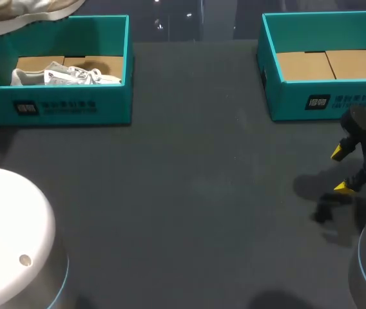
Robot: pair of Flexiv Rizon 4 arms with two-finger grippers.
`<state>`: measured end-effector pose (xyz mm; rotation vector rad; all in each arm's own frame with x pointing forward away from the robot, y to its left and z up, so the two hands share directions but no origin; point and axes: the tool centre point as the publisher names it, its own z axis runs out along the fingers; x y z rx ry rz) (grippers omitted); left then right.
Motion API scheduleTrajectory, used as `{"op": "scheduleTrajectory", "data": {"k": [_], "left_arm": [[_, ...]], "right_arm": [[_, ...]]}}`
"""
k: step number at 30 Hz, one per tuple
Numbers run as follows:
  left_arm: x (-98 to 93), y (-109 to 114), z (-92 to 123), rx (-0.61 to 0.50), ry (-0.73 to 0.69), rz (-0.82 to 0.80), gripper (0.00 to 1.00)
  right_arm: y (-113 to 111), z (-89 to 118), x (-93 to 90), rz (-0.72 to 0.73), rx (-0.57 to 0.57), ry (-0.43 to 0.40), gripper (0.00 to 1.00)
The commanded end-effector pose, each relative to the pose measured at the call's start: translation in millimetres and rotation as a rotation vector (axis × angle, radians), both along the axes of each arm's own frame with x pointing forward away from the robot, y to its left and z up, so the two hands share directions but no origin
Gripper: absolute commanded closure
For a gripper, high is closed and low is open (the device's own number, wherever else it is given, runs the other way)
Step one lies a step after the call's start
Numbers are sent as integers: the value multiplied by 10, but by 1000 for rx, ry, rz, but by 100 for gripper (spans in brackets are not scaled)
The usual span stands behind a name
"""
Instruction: Take the shoe out of the shoebox, open the shoe tongue, remove and reinsert the insole, then place the shoe into the shoebox
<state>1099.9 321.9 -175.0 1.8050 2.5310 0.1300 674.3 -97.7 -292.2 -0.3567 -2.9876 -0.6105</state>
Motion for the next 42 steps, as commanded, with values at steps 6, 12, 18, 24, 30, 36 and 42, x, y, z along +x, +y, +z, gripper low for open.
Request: {"op": "scheduleTrajectory", "data": {"k": [6, 12, 18, 24, 30, 36, 42], "left_arm": [[344, 77, -100, 39, 53, -129, 100], [466, 29, -254, 103, 36, -158, 100], [465, -22, -412, 110, 77, -206, 100], [460, -22, -434, 105, 84, -214, 100], [485, -61, -541, 104, 83, -226, 100], [556, -137, -799, 129, 80, -213, 100], [559, -194, -1043, 151, 110, -217, 100]], "right_arm": [[2, -2, -17, -1, -3, -3, 0], [2, -2, -17, -1, -3, -3, 0], [2, -2, -17, -1, -3, -3, 0], [2, -2, -17, -1, -3, -3, 0], [2, -2, -17, -1, -3, -3, 0], [2, -2, -17, -1, -3, -3, 0], [2, -2, -17, -1, -3, -3, 0]]}}
